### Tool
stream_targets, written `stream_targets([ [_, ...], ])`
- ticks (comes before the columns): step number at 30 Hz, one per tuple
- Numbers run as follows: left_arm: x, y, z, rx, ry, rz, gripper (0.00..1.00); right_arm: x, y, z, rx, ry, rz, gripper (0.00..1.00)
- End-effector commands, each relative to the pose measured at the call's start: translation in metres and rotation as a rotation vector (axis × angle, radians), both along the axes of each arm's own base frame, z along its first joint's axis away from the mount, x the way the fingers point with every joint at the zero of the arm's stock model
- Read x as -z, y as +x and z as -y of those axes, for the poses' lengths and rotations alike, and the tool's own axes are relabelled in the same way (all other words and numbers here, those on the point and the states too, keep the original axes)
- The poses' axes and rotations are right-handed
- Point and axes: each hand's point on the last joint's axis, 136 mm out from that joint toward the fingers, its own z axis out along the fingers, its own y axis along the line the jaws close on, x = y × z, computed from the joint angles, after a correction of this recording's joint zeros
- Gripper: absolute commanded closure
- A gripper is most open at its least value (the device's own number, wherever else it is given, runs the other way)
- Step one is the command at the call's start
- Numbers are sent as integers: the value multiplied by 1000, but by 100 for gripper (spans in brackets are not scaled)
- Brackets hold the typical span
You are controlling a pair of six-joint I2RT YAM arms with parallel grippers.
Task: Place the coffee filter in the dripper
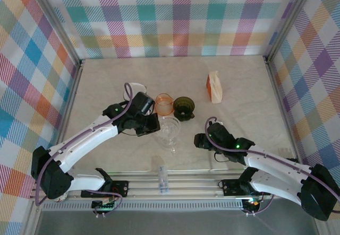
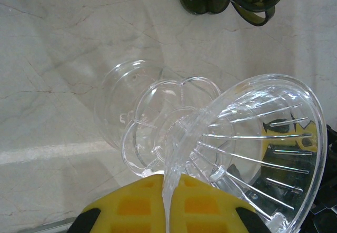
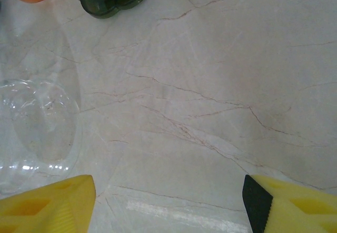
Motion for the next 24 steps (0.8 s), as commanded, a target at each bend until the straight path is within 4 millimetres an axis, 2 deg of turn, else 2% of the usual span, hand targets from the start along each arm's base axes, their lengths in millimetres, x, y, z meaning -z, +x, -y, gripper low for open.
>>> stream_targets([
  [1,0,2,-4,-6,8,-4,100,2,-2,5,13,-16,-1,24],
  [6,2,0,-8,-7,39,-9,100,3,-2,4,12,-11,-7,23],
  [7,2,0,-9,-4,40,-9,96,3,-2,4,13,-9,-7,23],
  [16,-14,3,-3,-3,-5,21,49,1,-1,2,14,-6,-12,18],
  [21,-43,9,-3,-3,-43,110,26,-5,1,3,26,-10,-6,17],
  [24,-61,16,-13,-30,-36,206,10,-13,6,1,17,-21,20,17],
])
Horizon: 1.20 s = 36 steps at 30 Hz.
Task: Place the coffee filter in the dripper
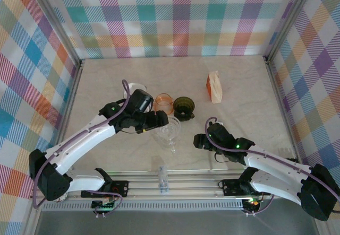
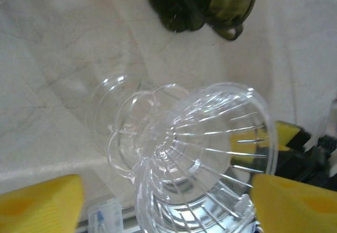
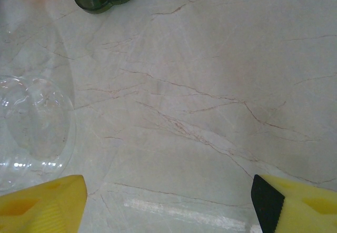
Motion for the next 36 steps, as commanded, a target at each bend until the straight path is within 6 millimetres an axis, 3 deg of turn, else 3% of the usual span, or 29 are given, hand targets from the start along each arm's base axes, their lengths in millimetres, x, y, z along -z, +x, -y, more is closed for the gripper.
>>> stream_targets([
  [1,-34,10,-16,-46,-13,145,8,-18,10,-2,10,-14,42,16],
  [4,-43,17,-24,-86,-40,248,5,-34,22,-3,7,-38,81,15],
  [10,-32,20,-37,-136,-69,355,0,-76,68,4,42,-39,115,16],
  [16,-15,13,-49,-168,-83,380,0,-94,125,19,82,-89,96,29],
  [21,4,6,-57,-172,-31,338,5,-95,174,34,135,-128,100,44],
  [27,10,3,-59,-156,-66,396,5,-89,226,43,147,-227,90,49],
  [36,21,2,-62,-140,-29,402,4,-63,269,45,132,-349,50,56],
])
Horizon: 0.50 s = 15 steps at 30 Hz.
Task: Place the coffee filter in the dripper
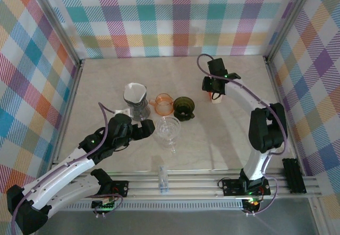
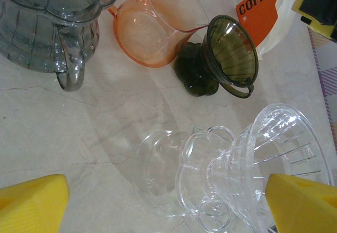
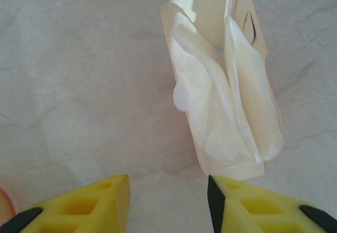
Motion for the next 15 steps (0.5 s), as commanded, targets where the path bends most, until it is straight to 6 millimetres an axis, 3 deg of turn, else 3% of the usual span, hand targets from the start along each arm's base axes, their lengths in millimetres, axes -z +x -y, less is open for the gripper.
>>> stream_targets([
  [1,1,7,-3,-11,22,30,4,3,8,8,-7,-82,-14,58],
  [15,4,11,-2,-10,49,26,3,22,28,11,-16,-160,-24,65],
])
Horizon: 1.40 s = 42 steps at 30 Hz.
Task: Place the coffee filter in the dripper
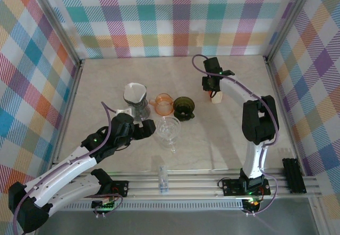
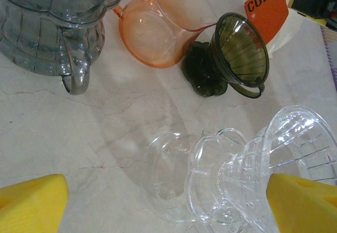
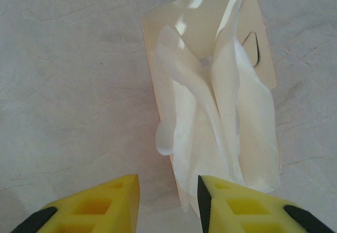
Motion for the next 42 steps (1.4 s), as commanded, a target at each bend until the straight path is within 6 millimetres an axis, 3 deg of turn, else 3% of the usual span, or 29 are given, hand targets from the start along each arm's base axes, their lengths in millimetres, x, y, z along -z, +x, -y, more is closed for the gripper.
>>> stream_targets([
  [1,-2,6,-3,-12,15,25,3,-1,8,2,-5,-30,4,66],
  [26,0,7,-6,-19,34,19,3,0,21,5,-9,-87,16,86],
  [33,-1,7,-6,-21,33,21,3,-14,18,7,-8,-80,49,100],
  [42,1,6,-6,-25,28,17,3,-34,5,2,-24,-56,77,100],
])
